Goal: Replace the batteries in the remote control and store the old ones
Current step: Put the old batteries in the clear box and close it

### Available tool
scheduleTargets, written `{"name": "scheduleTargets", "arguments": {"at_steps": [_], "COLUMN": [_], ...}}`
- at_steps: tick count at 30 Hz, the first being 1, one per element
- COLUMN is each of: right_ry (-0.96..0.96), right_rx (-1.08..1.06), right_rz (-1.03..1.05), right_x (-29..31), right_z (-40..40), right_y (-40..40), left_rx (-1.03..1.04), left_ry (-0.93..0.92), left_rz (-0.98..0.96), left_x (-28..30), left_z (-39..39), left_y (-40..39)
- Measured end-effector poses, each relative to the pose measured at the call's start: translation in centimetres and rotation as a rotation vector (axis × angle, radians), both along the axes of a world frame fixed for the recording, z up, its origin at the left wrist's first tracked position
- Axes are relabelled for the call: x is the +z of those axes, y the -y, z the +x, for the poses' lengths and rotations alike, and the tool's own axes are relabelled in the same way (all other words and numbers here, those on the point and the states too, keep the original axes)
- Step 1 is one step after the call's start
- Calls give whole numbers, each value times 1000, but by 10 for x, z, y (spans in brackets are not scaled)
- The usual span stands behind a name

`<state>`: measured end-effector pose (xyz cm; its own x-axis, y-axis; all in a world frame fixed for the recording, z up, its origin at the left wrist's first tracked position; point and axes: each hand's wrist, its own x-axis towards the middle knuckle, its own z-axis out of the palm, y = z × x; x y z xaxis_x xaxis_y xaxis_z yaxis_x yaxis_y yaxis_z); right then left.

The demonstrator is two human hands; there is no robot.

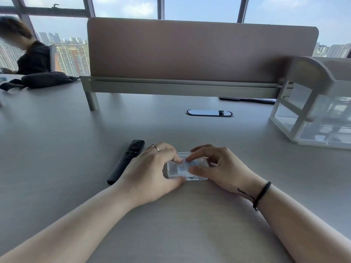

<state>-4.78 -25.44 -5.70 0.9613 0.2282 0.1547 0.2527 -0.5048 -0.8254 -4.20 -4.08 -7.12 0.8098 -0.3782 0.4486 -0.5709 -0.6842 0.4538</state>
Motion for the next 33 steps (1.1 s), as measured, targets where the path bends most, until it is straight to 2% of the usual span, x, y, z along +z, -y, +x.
{"name": "scheduleTargets", "arguments": {"at_steps": [13, 18, 25, 29, 33], "right_ry": [15, 76, 100, 150, 162], "right_rx": [12, 31, -36, -151, -211], "right_rz": [-66, -82, -140, -263, -334], "right_x": [1, -5, -8, -10, -13], "right_z": [0, 0, 5, 10, 13], "right_y": [0, 0, 5, 13, 15], "left_rx": [11, 21, 23, 130, 353], "left_ry": [2, 24, 46, 81, 113], "left_rz": [53, 67, 135, 79, 74], "left_x": [3, 4, 7, 10, 12], "left_z": [-1, -3, -2, 1, 7], "left_y": [1, 1, -3, -9, -14]}}
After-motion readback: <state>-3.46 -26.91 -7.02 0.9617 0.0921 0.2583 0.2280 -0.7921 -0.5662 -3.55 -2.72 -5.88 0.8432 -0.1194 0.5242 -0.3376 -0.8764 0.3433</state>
